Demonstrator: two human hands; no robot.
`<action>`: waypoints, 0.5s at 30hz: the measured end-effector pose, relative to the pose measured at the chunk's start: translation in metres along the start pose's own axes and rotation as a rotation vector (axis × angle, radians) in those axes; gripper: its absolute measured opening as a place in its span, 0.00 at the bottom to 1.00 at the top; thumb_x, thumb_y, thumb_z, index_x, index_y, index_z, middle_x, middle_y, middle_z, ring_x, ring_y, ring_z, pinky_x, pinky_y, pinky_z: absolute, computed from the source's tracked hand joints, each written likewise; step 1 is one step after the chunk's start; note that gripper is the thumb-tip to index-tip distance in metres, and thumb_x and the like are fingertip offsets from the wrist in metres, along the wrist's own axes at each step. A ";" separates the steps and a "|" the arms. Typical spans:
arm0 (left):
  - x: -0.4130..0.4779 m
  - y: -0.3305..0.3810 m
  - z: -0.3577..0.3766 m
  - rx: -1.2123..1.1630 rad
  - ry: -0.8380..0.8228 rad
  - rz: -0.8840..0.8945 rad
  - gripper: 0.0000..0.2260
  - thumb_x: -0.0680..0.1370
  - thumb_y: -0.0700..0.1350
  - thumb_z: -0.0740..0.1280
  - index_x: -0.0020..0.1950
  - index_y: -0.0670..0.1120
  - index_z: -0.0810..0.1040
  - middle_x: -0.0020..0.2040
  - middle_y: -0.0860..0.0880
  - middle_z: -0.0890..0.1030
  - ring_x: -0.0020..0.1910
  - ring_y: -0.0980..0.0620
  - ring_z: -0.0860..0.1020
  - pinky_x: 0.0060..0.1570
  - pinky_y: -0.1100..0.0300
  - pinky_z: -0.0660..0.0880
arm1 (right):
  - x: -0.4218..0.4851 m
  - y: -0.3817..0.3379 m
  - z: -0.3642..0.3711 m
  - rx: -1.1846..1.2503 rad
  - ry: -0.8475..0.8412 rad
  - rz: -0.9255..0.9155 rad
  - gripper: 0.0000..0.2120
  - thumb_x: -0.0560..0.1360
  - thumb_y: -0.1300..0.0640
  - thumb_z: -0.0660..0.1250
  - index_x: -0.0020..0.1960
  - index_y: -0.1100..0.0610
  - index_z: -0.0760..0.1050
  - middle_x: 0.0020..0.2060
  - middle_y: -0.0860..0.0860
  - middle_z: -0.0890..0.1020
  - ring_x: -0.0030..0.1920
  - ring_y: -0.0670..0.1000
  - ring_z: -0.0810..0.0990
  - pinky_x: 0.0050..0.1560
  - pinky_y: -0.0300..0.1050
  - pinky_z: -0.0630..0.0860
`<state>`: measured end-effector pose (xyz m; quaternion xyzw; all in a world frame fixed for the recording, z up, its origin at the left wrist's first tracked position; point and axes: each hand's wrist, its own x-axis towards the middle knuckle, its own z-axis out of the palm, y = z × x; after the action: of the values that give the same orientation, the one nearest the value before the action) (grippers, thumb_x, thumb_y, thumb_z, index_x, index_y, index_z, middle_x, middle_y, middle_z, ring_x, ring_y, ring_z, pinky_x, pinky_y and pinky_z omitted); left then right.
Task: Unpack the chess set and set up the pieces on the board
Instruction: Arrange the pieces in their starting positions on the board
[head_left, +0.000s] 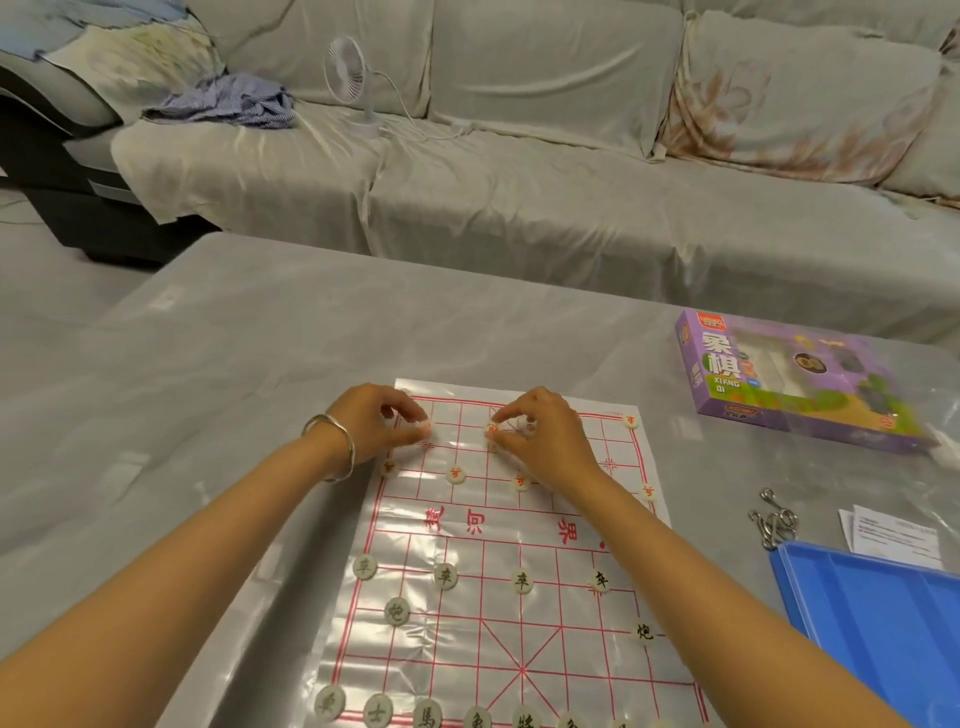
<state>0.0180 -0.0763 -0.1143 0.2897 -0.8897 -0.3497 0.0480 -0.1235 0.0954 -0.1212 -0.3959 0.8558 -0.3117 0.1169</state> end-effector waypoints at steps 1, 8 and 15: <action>-0.002 -0.003 0.000 0.053 -0.030 0.007 0.09 0.70 0.52 0.72 0.48 0.53 0.81 0.46 0.55 0.78 0.48 0.53 0.75 0.45 0.62 0.70 | 0.001 -0.006 0.005 -0.015 -0.027 -0.011 0.10 0.72 0.48 0.70 0.51 0.51 0.80 0.54 0.47 0.77 0.55 0.47 0.72 0.60 0.47 0.70; -0.007 -0.008 0.008 0.128 -0.023 0.031 0.14 0.70 0.54 0.71 0.53 0.52 0.81 0.47 0.56 0.74 0.46 0.54 0.72 0.46 0.64 0.71 | 0.005 -0.020 0.025 -0.119 -0.066 -0.007 0.12 0.73 0.47 0.69 0.54 0.51 0.81 0.55 0.48 0.79 0.56 0.48 0.72 0.61 0.46 0.67; -0.006 -0.009 0.011 0.115 -0.012 0.024 0.14 0.70 0.55 0.71 0.54 0.53 0.80 0.53 0.52 0.78 0.47 0.54 0.72 0.50 0.62 0.72 | 0.002 -0.018 0.027 -0.120 -0.069 -0.001 0.12 0.73 0.49 0.69 0.55 0.52 0.80 0.54 0.49 0.80 0.56 0.49 0.72 0.62 0.46 0.68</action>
<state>0.0241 -0.0720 -0.1282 0.2789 -0.9121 -0.2990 0.0301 -0.1020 0.0731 -0.1303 -0.4129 0.8683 -0.2460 0.1223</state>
